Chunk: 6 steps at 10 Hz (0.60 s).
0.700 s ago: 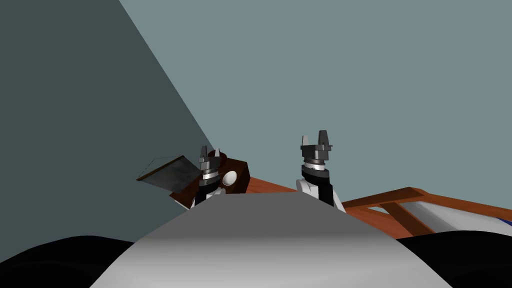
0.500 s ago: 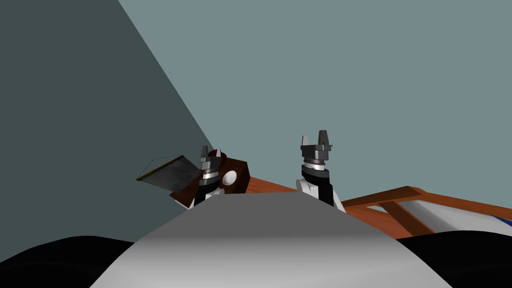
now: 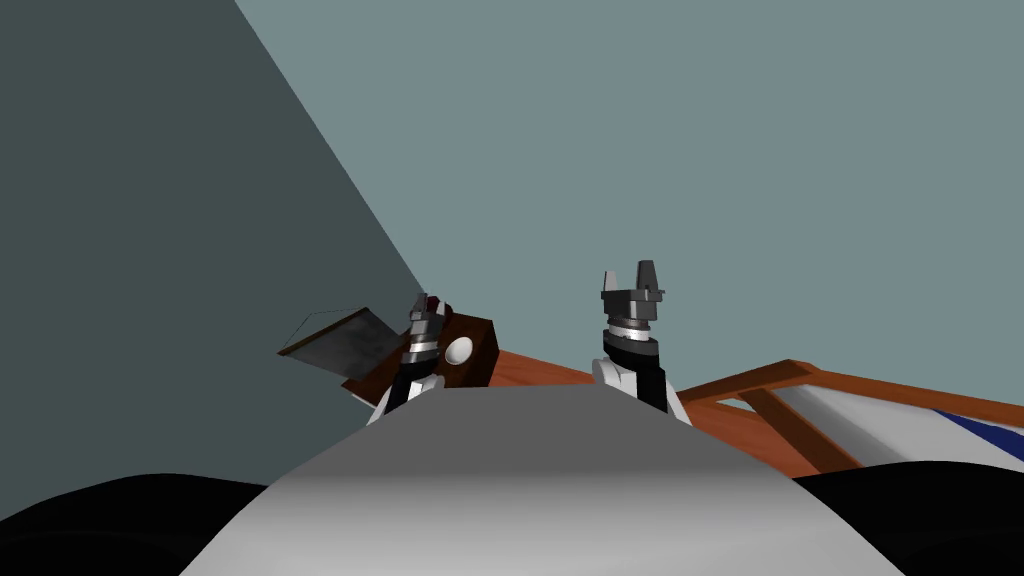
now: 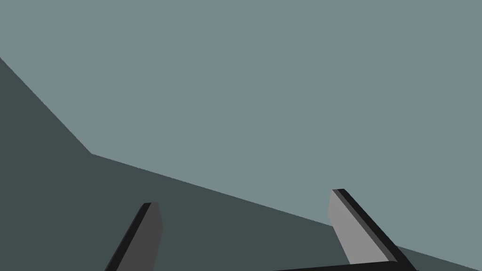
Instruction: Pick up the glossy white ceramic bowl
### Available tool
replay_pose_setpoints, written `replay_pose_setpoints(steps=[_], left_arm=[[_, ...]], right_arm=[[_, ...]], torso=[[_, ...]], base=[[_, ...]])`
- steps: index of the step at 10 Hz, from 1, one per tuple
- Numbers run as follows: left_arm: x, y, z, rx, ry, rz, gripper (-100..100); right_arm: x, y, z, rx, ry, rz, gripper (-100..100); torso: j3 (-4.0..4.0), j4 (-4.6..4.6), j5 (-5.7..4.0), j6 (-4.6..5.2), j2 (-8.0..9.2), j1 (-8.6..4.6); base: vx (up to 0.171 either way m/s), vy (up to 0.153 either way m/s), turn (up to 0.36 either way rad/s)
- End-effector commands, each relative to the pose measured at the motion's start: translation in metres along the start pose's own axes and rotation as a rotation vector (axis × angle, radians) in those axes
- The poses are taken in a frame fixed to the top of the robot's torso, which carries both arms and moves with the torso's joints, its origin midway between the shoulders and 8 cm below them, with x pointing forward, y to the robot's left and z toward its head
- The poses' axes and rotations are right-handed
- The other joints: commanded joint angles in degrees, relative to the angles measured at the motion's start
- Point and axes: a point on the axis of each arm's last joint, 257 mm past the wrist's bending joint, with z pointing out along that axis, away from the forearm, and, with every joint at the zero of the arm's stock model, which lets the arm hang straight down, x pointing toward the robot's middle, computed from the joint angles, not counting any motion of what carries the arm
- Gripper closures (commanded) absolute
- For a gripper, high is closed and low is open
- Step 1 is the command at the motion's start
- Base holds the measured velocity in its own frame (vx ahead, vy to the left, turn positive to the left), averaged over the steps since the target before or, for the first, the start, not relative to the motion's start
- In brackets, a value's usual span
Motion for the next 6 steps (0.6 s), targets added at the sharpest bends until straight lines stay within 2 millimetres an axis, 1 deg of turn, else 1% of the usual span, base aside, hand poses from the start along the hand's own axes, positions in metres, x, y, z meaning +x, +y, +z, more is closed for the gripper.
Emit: replay_pose_setpoints(steps=[1,4,5,6], left_arm=[[-0.006,0.020,-0.001,-0.062,-0.002,0.025,-100],[-0.024,0.061,-0.003,-0.182,-0.026,0.065,-100],[-0.024,0.064,-0.004,-0.193,-0.026,0.065,-100],[-0.030,0.080,-0.006,-0.239,-0.037,0.075,-100]], right_arm=[[0.000,0.000,0.000,0.000,0.000,0.000,0],[0.000,0.000,0.000,0.000,0.000,0.000,0],[0.000,0.000,0.000,0.000,0.000,0.000,0],[0.000,0.000,0.000,0.000,0.000,0.000,0]], torso=[[0.00,0.00,0.00,0.00,0.00,0.00],[0.06,0.02,-0.01,0.00,0.10,-0.05],[0.06,0.03,-0.02,0.00,0.09,-0.08],[-0.02,0.00,-0.01,-0.01,-0.05,-0.06]], base=[[-0.120,-0.016,-0.037],[-0.123,-0.033,-0.042],[-0.073,-0.033,-0.013],[-0.064,-0.019,-0.026]])
